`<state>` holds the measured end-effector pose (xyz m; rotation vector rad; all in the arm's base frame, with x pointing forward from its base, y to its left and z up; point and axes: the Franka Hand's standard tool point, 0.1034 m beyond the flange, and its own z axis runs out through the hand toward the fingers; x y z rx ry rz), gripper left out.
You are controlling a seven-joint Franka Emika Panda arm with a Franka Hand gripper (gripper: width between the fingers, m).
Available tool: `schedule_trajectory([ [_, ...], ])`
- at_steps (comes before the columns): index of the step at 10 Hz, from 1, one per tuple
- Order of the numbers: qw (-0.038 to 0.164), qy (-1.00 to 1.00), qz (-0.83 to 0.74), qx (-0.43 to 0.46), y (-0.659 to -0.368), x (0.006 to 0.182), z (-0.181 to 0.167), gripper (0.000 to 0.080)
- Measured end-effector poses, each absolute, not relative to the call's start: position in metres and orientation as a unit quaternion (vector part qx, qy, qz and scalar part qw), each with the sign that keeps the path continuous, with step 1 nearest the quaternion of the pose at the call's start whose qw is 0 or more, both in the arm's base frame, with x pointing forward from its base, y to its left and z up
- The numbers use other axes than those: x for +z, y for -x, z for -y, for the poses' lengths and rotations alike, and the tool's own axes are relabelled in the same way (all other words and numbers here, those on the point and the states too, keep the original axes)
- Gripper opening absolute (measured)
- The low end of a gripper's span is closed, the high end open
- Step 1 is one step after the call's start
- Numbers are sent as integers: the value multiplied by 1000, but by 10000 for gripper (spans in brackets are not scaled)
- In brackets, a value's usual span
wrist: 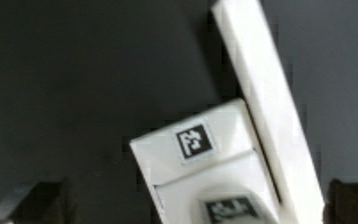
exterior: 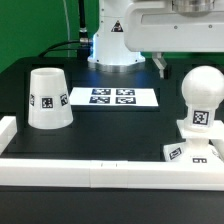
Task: Assemble lamp
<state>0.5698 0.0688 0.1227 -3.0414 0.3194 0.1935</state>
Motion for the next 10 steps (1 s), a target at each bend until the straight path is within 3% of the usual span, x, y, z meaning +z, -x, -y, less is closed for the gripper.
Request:
schedule_trajectory([
  [2, 51, 997, -28, 48, -541, 123, -25, 698],
  [5, 61, 997, 3, 50, -541, 135, 33, 698],
  [10, 55, 997, 21, 50, -539, 133, 30, 698],
])
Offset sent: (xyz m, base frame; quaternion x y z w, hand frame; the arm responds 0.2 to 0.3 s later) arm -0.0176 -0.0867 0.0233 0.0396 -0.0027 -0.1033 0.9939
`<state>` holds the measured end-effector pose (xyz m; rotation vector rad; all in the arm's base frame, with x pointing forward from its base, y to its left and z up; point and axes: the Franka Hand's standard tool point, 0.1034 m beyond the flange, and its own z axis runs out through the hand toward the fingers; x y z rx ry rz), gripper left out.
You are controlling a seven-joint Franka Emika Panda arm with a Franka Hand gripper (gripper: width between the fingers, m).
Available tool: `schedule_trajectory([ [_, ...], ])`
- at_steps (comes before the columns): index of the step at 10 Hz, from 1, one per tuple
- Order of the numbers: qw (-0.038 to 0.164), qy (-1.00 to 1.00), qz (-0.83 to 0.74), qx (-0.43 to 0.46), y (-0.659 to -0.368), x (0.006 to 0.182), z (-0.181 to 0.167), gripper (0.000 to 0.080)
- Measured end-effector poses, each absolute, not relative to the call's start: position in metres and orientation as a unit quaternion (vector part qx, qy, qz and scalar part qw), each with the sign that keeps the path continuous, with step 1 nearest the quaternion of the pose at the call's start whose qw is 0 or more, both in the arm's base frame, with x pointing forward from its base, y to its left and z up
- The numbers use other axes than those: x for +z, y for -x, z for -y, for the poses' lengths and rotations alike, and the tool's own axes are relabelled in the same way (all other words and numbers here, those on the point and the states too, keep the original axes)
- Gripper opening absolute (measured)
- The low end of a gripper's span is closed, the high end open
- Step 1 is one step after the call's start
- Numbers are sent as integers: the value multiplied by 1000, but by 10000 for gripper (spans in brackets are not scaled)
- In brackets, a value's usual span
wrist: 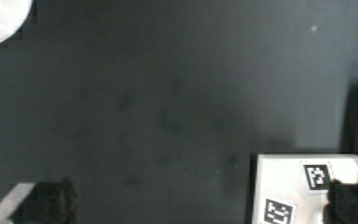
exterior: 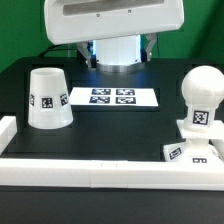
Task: Assemble lamp
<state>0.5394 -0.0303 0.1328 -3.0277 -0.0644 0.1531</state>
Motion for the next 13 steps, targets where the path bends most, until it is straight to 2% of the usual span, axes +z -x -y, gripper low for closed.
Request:
schedule_trajectory([
  [1, 31, 995, 71, 55, -528, 132, 41, 698],
  [5, 49, 993, 92, 54, -473, 132, 102, 698],
  [9, 50, 993, 89, 52, -475, 129, 105, 698],
  [13, 45, 993, 105, 38, -444, 97, 119, 698],
])
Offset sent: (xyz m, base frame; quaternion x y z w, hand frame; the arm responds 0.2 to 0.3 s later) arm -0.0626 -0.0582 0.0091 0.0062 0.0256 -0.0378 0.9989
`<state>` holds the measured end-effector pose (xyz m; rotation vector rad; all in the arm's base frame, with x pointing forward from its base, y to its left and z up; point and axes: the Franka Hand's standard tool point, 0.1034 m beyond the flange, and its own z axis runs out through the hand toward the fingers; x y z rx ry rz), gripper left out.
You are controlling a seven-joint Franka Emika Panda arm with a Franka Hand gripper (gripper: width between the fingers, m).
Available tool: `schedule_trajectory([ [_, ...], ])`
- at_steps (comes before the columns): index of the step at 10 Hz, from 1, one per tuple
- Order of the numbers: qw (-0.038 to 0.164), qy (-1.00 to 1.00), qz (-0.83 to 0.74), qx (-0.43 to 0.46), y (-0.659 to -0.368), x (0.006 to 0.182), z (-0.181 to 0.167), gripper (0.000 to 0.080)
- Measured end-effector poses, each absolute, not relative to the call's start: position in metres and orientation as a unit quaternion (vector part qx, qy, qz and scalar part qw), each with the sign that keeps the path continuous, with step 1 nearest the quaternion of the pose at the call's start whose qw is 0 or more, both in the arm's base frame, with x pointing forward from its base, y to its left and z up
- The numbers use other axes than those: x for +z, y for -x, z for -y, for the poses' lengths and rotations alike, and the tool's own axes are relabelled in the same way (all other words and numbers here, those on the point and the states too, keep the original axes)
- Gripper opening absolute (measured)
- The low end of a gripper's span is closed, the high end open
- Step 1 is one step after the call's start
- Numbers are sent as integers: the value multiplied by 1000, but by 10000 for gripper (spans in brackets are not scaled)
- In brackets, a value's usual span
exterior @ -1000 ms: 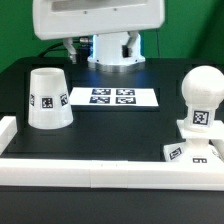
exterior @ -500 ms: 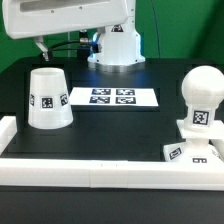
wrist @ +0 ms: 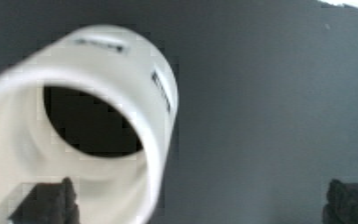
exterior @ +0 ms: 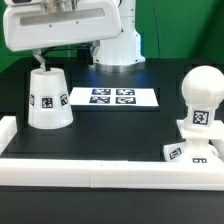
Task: Assemble lamp
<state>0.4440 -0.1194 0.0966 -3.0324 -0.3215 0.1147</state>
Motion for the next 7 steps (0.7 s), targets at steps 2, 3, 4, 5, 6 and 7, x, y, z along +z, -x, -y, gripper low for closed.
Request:
schedule_trajectory([
  [2, 48, 992, 104, 46, -436, 85, 124, 698],
  [3, 47, 992, 104, 46, -436, 80, 124, 698],
  [4, 47, 992, 105, 47, -436, 79, 123, 651],
  [5, 46, 992, 105, 46, -438, 81, 124, 651],
  [6, 47, 992, 106, 46, -440, 82, 124, 477],
  [7, 47, 992, 106, 46, -440, 82, 124, 477],
])
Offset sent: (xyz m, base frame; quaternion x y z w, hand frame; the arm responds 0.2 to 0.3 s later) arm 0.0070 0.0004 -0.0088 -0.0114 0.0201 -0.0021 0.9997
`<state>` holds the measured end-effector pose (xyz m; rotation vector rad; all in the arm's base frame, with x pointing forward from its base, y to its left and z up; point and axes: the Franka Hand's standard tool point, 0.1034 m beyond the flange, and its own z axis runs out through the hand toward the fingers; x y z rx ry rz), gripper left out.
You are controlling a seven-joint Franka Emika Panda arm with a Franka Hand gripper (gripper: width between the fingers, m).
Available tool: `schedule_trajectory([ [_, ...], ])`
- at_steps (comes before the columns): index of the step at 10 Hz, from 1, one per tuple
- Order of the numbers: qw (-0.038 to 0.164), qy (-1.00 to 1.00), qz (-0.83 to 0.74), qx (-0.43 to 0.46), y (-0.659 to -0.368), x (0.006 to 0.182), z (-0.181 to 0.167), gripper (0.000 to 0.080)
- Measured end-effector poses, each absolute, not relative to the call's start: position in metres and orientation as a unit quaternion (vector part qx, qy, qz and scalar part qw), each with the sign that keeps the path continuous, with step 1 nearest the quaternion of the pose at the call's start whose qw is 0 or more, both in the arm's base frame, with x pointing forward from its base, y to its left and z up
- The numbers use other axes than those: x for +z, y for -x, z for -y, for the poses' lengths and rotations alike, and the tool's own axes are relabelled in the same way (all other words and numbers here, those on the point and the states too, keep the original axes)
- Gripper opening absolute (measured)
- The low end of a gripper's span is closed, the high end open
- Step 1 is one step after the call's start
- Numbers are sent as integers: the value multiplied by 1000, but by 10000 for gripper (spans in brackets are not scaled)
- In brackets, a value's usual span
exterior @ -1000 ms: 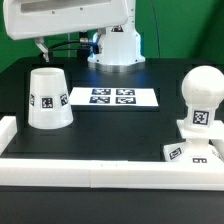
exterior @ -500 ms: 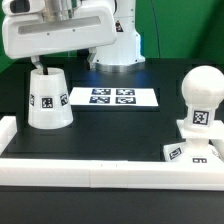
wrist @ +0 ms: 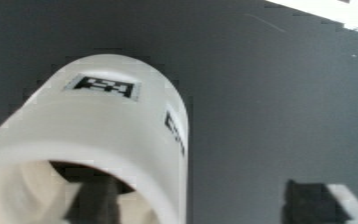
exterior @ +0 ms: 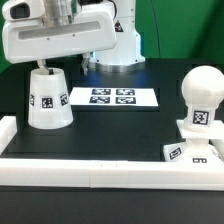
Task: Assemble lamp
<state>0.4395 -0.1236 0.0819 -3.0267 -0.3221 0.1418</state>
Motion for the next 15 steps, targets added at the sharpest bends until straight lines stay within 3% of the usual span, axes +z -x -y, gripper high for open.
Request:
schedule_trajectory([
  [1, 47, 992, 106, 47, -439, 82, 124, 293],
  [2, 47, 992, 106, 47, -439, 81, 124, 159],
  [3, 47, 992, 106, 47, -439, 81, 124, 159],
  [4, 47, 992, 106, 46, -440, 82, 123, 45],
  [10, 49, 993, 99, 49, -441, 83, 117, 45],
  [12, 68, 994, 51, 71, -461, 105, 65, 45],
  [15, 76, 995, 7, 62, -521, 159, 6, 45],
])
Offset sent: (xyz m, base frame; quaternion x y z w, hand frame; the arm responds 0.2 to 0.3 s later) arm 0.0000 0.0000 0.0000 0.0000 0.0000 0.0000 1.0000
